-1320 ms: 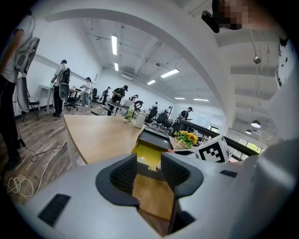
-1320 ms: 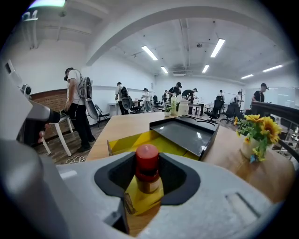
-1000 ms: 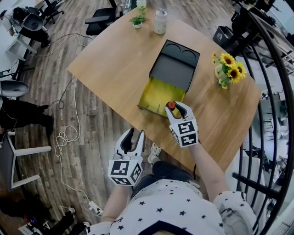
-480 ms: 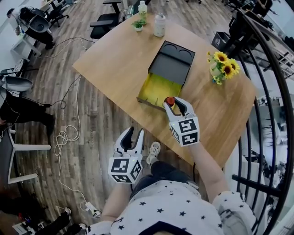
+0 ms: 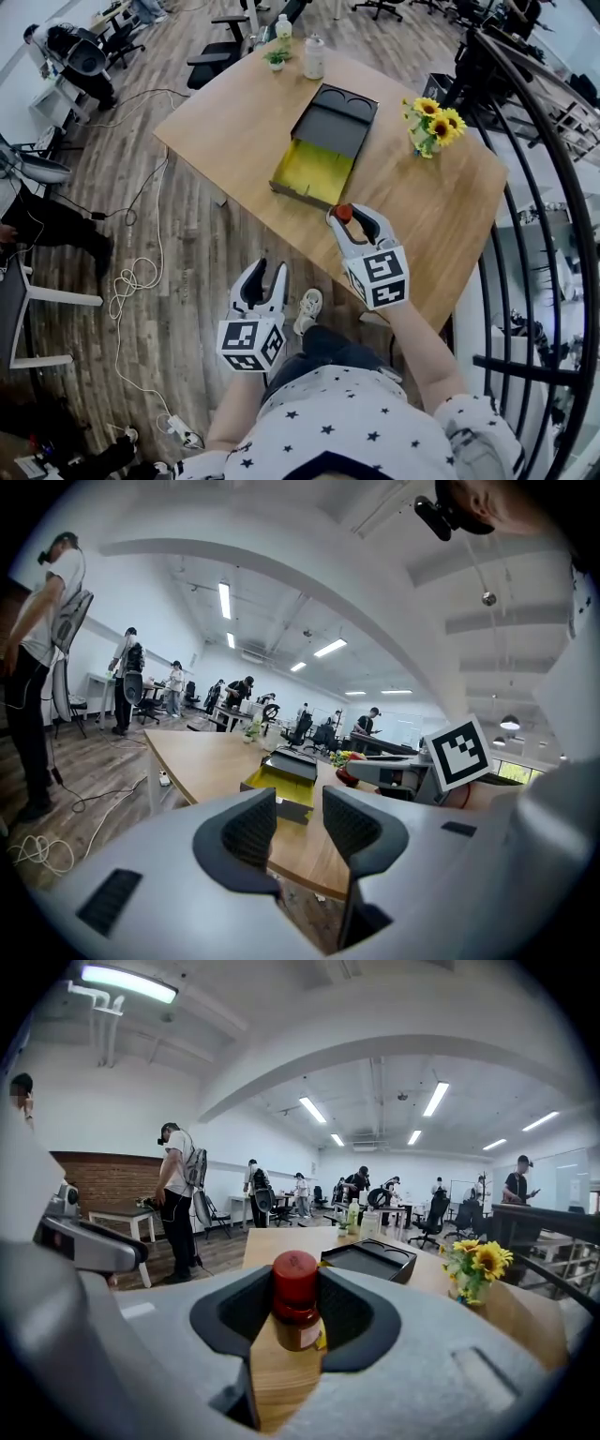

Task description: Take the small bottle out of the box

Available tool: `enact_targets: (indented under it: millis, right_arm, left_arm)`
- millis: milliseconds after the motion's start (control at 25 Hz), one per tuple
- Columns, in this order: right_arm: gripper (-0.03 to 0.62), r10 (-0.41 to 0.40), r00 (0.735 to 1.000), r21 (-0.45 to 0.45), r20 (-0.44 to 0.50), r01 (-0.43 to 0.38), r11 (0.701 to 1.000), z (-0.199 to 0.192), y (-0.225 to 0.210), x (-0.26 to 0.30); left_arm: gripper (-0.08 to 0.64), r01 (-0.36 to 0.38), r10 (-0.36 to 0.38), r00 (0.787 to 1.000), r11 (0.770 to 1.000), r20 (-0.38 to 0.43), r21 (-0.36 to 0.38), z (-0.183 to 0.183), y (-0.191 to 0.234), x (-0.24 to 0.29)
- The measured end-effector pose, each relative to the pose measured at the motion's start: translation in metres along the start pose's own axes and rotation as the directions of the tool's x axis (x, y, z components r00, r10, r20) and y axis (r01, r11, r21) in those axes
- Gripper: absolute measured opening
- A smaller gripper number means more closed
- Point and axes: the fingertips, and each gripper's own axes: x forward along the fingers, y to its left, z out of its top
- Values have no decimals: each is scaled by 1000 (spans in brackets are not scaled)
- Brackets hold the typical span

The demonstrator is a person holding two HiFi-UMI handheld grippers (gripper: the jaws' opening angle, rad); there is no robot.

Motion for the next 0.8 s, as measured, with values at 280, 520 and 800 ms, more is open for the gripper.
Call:
enact_targets:
  millis: [280,520,800]
  right_arm:
    - [144,7,999,-10,31,-6,1000,1,17,-69]
    - [144,16,999,-27,44,-15,1000,0,31,-122]
    - [144,18,999,-16,48,-17,1000,-9,51,-173]
  left_arm:
    - [143,-6,5,999,1000,38,18,-8,-33,-45]
    - [143,-12,10,998,999,56,31,-12,-60,-77]
    - [143,-8,4,998,998,62,60,-12,-88,-112]
